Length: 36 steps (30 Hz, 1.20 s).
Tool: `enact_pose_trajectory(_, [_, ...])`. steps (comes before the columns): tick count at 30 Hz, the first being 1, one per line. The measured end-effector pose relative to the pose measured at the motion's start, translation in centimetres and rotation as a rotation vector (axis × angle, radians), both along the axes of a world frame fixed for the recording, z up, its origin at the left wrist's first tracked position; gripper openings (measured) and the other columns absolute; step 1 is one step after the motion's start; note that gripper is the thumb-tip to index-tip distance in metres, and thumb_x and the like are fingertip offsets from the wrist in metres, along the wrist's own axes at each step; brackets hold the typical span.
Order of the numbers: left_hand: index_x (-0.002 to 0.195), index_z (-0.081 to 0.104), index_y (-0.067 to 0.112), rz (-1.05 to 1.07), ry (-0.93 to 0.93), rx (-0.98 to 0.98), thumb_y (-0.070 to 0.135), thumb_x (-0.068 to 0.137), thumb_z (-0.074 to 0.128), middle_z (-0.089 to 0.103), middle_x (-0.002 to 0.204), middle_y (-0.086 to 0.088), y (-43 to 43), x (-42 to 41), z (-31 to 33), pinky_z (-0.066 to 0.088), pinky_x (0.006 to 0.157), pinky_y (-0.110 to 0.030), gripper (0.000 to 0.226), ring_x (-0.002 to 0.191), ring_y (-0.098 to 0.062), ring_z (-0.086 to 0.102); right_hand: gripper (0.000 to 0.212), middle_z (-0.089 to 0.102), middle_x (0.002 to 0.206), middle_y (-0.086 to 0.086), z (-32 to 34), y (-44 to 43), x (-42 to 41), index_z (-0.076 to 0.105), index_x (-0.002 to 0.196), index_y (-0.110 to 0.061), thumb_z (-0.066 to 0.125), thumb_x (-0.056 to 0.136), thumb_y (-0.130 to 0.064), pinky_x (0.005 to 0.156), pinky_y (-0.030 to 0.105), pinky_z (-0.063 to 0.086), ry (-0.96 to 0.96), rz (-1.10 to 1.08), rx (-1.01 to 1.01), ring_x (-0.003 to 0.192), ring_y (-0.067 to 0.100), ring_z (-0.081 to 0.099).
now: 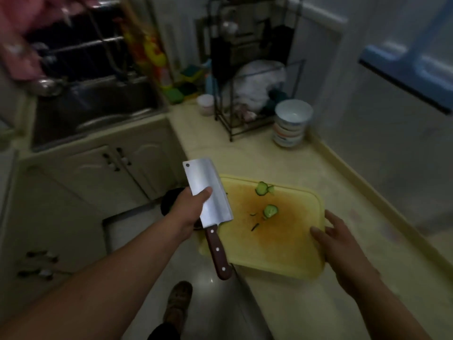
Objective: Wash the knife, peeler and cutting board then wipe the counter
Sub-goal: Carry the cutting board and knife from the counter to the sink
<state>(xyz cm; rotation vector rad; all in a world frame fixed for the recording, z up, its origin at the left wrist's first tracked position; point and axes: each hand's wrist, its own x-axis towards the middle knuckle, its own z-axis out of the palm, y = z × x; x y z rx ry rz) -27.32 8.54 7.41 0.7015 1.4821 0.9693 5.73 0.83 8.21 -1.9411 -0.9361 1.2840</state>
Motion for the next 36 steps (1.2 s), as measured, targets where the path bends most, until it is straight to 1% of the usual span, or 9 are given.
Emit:
enact_pose_trajectory(4, [0.124,0.064,0.017,0.072,-0.032,0.024,0.025,0.102,0.063,0.073,0.111,-0.001,3.0,-7.7,1.7,0.056,0.073,-0.031,0.024,0.095,-0.018,0.07,0.057,0.069,0.121,0.004,2.8,6.1,-6.2,0.041,0.151,-0.046,0.064,0.1,-0.032,0.096,0.062,0.055,-0.027,0.149,0.014,0.107,0.029,0.069])
enact_pose_trajectory(8, [0.134,0.062,0.011,0.148,-0.051,0.025,0.03,0.1,0.066,0.071,0.125,-0.009,6.8,-16.9,2.2,0.056,0.096,-0.043,0.039,0.11,-0.029,0.069,0.057,0.068,0.119,0.005,4.9,13.6,-15.1,0.041,0.151,-0.046,0.063,0.101,-0.032,0.096,0.063,0.054,-0.08,0.237,0.055,0.105,0.03,0.068])
enact_pose_trajectory(12, [0.134,0.062,0.012,0.231,-0.088,0.053,0.029,0.1,0.066,0.073,0.122,-0.008,11.0,-26.7,2.6,0.057,0.096,-0.045,0.038,0.11,-0.03,0.07,0.058,0.067,0.112,0.006,6.0,20.5,-25.6,0.04,0.152,-0.042,0.063,0.1,-0.03,0.098,0.06,0.053,-0.1,0.27,0.079,0.1,0.03,0.067])
enact_pose_trajectory(16, [0.135,0.061,0.015,0.291,-0.047,0.084,0.032,0.099,0.067,0.072,0.124,-0.008,15.0,-35.9,2.9,0.056,0.1,-0.05,0.041,0.109,-0.03,0.07,0.063,0.067,0.111,0.008,6.0,25.6,-35.1,0.038,0.152,-0.044,0.065,0.099,-0.026,0.097,0.058,0.055,-0.068,0.324,0.091,0.101,0.032,0.067])
enact_pose_trajectory(21, [0.137,0.058,0.012,0.368,-0.012,0.108,0.024,0.101,0.065,0.068,0.128,-0.011,18.6,-43.6,2.3,0.057,0.092,-0.043,0.039,0.109,-0.029,0.068,0.066,0.064,0.119,0.004,4.4,30.4,-43.2,0.034,0.153,-0.045,0.066,0.097,-0.031,0.089,0.05,0.057,-0.049,0.37,0.05,0.101,0.026,0.067])
enact_pose_trajectory(24, [0.138,0.058,0.009,0.403,-0.018,0.076,0.021,0.102,0.063,0.067,0.128,-0.013,20.2,-46.2,1.0,0.055,0.082,-0.035,0.039,0.108,-0.03,0.067,0.063,0.066,0.122,0.003,2.2,33.8,-45.4,0.045,0.147,-0.031,0.065,0.09,-0.049,0.091,0.055,0.059,-0.101,0.418,-0.032,0.103,0.028,0.069])
enact_pose_trajectory(29, [0.132,0.058,0.011,0.436,-0.038,0.013,0.019,0.102,0.063,0.066,0.122,-0.012,23.5,-48.3,-0.6,0.053,0.079,-0.032,0.031,0.096,-0.025,0.065,0.048,0.07,0.117,0.006,-1.1,39.1,-47.6,0.058,0.133,-0.024,0.062,0.093,-0.052,0.09,0.057,0.059,-0.087,0.435,-0.108,0.101,0.032,0.07])
enact_pose_trajectory(32, [0.129,0.059,0.01,0.428,-0.034,0.011,0.016,0.103,0.06,0.067,0.116,-0.013,27.4,-49.4,-0.2,0.053,0.072,-0.03,0.027,0.089,-0.021,0.066,0.049,0.066,0.123,0.007,-2.4,43.3,-49.4,0.054,0.139,-0.027,0.062,0.095,-0.047,0.094,0.06,0.057,-0.051,0.424,-0.109,0.105,0.033,0.068])
enact_pose_trajectory(36, [0.128,0.061,0.008,0.438,0.009,-0.011,0.011,0.105,0.057,0.07,0.113,-0.013,34.1,-51.1,-0.1,0.055,0.071,-0.032,0.023,0.089,-0.023,0.068,0.059,0.057,0.136,0.005,-2.5,50.7,-52.1,0.039,0.151,-0.037,0.064,0.097,-0.041,0.101,0.06,0.052,0.018,0.449,-0.13,0.117,0.036,0.06])
